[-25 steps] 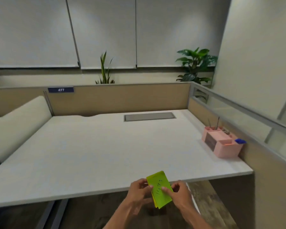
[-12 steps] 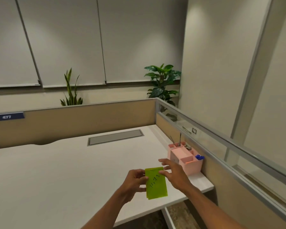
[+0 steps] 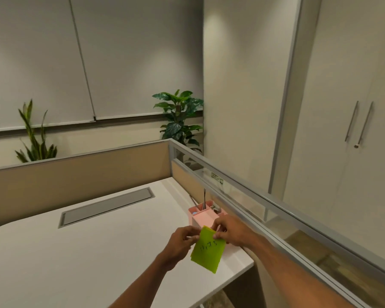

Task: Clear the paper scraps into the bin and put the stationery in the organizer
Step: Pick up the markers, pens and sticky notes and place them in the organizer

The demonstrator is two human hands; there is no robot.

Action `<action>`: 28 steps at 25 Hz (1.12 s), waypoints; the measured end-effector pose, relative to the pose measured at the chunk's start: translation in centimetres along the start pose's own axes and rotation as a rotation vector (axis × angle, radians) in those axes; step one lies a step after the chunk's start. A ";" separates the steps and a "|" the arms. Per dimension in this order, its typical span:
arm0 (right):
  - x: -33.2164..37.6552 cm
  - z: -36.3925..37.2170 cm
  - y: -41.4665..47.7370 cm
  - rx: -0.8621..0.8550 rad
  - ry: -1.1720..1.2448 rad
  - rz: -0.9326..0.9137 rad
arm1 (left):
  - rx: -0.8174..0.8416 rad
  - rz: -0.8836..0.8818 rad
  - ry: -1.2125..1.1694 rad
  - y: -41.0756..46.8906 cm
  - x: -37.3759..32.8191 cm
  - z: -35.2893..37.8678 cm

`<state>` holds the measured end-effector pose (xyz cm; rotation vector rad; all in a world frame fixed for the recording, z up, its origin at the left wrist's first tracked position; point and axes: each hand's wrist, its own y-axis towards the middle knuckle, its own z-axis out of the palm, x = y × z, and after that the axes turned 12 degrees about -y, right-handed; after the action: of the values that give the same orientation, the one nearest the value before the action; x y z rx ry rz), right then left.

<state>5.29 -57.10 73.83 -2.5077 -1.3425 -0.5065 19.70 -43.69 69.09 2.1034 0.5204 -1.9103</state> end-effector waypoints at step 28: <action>-6.1 5.5 13.0 -0.298 0.320 0.880 | 0.405 0.157 0.757 21.4 7.6 -1.1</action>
<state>14.05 -66.69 65.51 -2.7434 0.0043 -0.8660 30.32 -61.94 60.54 3.0163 0.0796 -1.1477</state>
